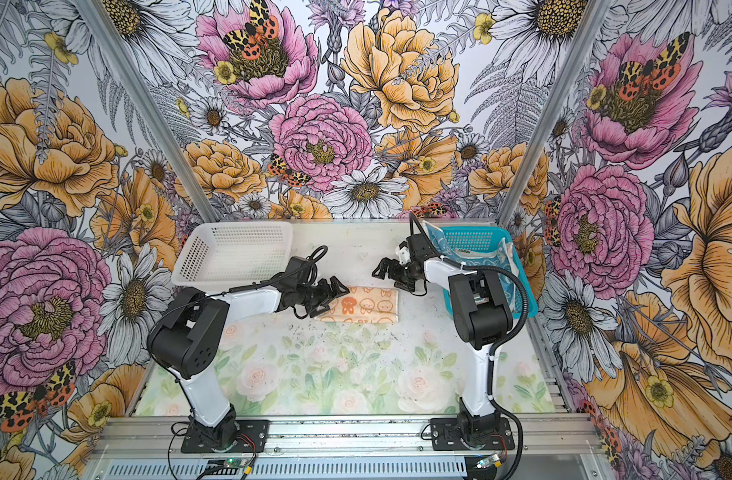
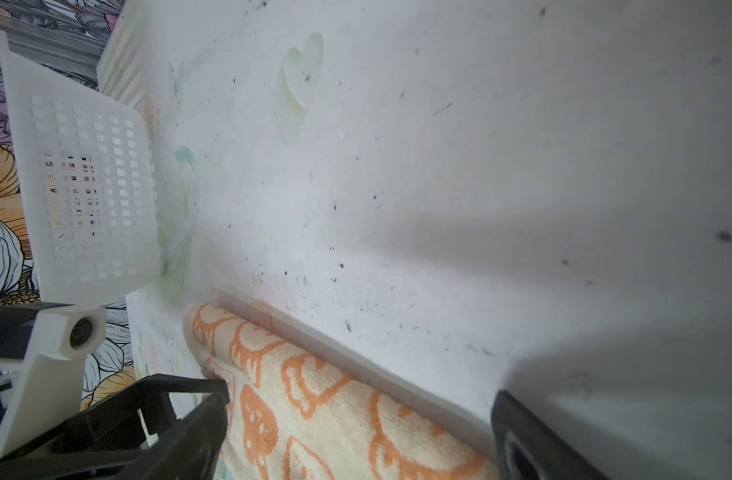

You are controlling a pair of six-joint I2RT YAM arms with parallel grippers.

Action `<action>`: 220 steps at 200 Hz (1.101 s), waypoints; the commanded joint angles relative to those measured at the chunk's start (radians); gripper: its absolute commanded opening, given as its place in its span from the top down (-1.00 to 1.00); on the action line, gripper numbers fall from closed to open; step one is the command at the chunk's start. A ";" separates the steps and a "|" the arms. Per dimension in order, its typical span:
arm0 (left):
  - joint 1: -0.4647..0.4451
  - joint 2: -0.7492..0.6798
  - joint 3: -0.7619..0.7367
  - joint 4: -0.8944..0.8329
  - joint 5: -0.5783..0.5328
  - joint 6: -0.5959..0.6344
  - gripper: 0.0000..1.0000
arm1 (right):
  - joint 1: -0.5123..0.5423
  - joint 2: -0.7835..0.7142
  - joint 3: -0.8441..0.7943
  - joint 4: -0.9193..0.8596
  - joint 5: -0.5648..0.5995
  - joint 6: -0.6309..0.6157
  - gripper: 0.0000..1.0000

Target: Fold and stack the towels

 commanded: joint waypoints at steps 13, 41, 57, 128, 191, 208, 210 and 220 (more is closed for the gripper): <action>0.005 0.039 -0.013 -0.019 -0.019 0.017 -0.98 | 0.026 -0.152 -0.029 -0.022 -0.029 -0.010 -0.99; 0.004 0.048 0.002 -0.023 -0.020 0.019 -0.98 | 0.078 -0.227 -0.115 -0.016 -0.048 0.010 -0.99; 0.004 0.051 0.003 -0.025 -0.021 0.019 -0.98 | 0.102 -0.234 -0.161 0.003 -0.040 0.015 -0.99; 0.008 0.056 -0.029 -0.018 -0.025 0.017 -0.98 | 0.047 -0.095 -0.200 0.080 -0.061 0.024 -0.99; 0.010 0.066 -0.046 -0.011 -0.025 0.023 -0.98 | -0.048 0.065 -0.065 0.076 -0.063 0.003 -0.99; 0.010 0.068 -0.041 -0.011 -0.022 0.027 -0.98 | -0.050 0.055 -0.041 0.070 -0.071 -0.001 -0.99; 0.010 0.068 -0.040 -0.011 -0.022 0.028 -0.98 | -0.051 0.052 -0.038 0.068 -0.072 -0.001 -0.99; 0.010 0.069 -0.034 -0.010 -0.018 0.028 -0.98 | -0.052 0.026 -0.032 0.061 -0.080 0.001 -0.99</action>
